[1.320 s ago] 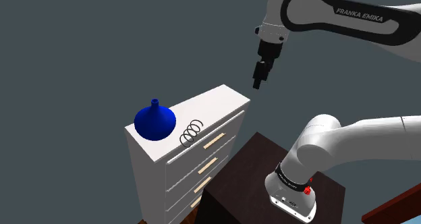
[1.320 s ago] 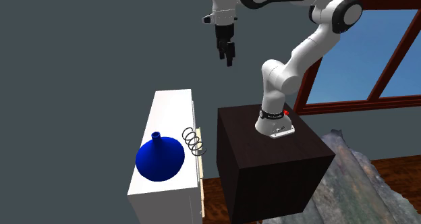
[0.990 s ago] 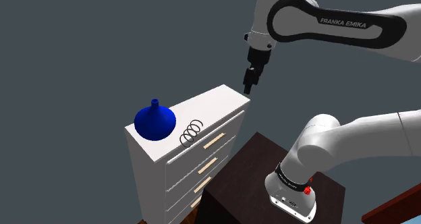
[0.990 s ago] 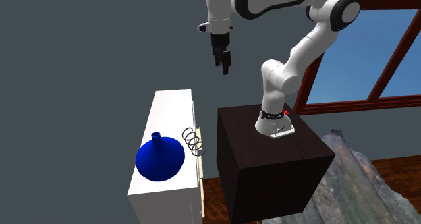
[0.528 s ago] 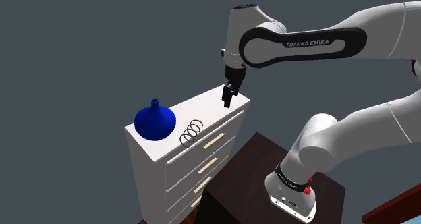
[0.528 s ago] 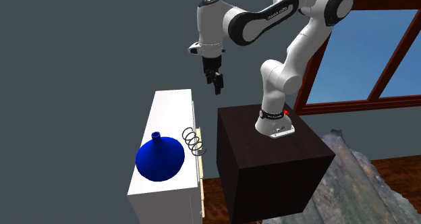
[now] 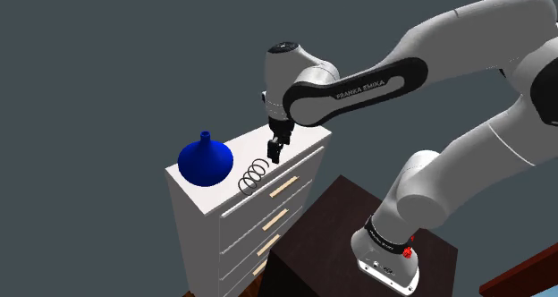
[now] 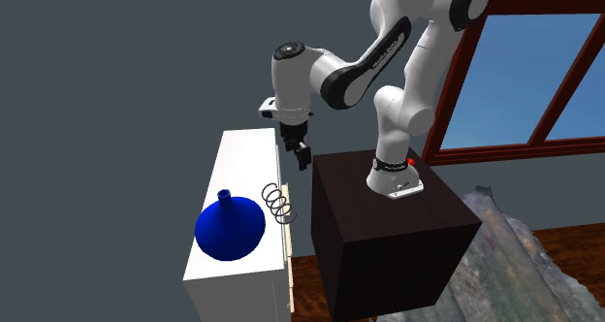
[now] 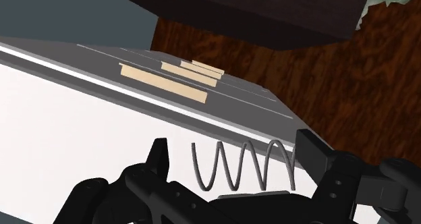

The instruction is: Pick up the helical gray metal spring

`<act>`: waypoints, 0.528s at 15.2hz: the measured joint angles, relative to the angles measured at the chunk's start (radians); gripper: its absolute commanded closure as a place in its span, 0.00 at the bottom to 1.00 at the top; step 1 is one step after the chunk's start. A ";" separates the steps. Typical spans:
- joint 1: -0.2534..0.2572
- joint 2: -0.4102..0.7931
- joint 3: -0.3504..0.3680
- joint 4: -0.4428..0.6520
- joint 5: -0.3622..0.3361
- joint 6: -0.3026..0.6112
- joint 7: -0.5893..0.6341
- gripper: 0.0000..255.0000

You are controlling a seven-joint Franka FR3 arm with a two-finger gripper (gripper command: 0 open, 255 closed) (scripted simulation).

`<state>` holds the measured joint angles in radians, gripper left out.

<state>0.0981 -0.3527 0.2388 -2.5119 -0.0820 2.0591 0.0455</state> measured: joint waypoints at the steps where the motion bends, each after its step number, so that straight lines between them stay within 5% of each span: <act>1: -0.001 0.040 0.013 0.014 -0.016 0.023 0.015 0.00; 8: 0.007 0.330 0.095 0.111 -0.179 0.170 0.168 0.00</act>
<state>0.1053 -0.0227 0.3336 -2.4010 -0.2608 2.2295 0.2132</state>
